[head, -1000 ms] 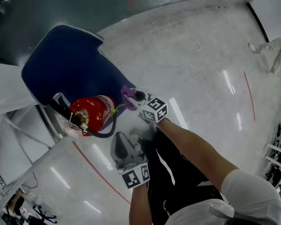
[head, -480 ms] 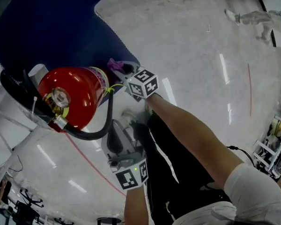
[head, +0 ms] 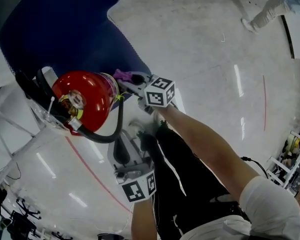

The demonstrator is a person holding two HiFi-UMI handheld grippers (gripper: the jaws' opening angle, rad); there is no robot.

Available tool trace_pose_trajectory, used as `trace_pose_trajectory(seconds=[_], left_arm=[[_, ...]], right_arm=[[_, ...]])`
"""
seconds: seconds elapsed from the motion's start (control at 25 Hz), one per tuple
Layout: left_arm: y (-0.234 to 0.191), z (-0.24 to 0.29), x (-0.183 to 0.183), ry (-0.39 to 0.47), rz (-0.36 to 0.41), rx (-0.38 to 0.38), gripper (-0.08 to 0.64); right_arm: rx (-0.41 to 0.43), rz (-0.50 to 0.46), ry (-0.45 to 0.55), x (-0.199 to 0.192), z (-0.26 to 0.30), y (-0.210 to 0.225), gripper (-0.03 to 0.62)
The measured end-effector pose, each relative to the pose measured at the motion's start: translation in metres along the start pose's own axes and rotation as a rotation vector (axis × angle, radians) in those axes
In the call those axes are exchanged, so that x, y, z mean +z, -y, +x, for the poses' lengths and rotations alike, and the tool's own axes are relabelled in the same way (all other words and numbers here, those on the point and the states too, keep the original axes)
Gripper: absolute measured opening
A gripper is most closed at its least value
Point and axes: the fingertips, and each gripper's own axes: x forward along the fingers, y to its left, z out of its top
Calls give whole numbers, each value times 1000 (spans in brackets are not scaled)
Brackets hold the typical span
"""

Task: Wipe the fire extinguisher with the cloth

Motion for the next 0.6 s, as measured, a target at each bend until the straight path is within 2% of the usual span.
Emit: trace_pose_trajectory(seconds=[0.2,0.4,0.6], left_arm=[[0,-5,15,16,6,11,5],[7,-13,46,34,34,-5,5],[18,-22,74,47,43,-22,5]], right_arm=[[45,-32,36,27,-5,-29,78],[32,-35,43,46,-16,-55,78],[55,-30,77,71,-32,-89,78]])
